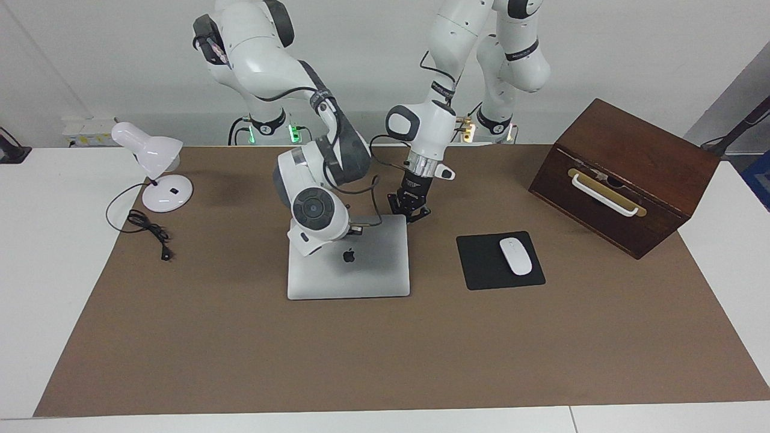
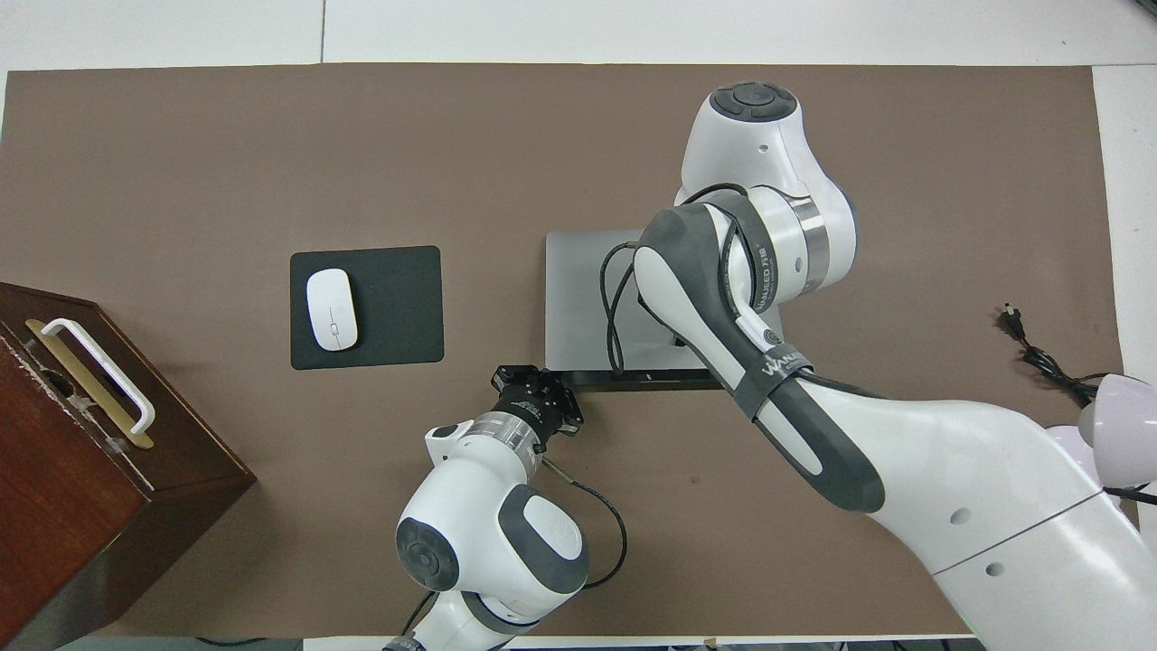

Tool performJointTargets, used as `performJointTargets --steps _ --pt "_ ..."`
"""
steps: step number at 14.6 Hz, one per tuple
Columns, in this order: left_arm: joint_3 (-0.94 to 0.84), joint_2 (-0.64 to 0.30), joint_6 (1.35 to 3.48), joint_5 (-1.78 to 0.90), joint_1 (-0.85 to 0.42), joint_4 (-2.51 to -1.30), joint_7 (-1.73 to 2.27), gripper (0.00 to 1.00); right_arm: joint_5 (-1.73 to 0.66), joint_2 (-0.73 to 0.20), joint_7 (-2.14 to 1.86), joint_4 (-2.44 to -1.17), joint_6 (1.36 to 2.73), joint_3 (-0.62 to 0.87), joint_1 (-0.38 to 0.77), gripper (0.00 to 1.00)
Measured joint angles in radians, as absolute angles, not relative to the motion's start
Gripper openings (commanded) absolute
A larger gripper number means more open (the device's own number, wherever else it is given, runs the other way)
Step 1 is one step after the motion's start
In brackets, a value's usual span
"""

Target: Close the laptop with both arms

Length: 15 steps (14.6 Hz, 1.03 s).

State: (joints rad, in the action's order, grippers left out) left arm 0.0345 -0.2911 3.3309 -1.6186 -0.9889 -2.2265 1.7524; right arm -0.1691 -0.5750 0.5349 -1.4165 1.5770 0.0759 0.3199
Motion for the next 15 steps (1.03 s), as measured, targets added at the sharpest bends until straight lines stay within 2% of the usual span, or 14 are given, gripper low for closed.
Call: performJointTargets --steps 15 --pt "0.035 -0.291 3.331 -1.626 -0.989 -2.225 1.752 0.0 -0.169 -0.565 0.558 -1.476 1.626 0.081 0.32 0.0"
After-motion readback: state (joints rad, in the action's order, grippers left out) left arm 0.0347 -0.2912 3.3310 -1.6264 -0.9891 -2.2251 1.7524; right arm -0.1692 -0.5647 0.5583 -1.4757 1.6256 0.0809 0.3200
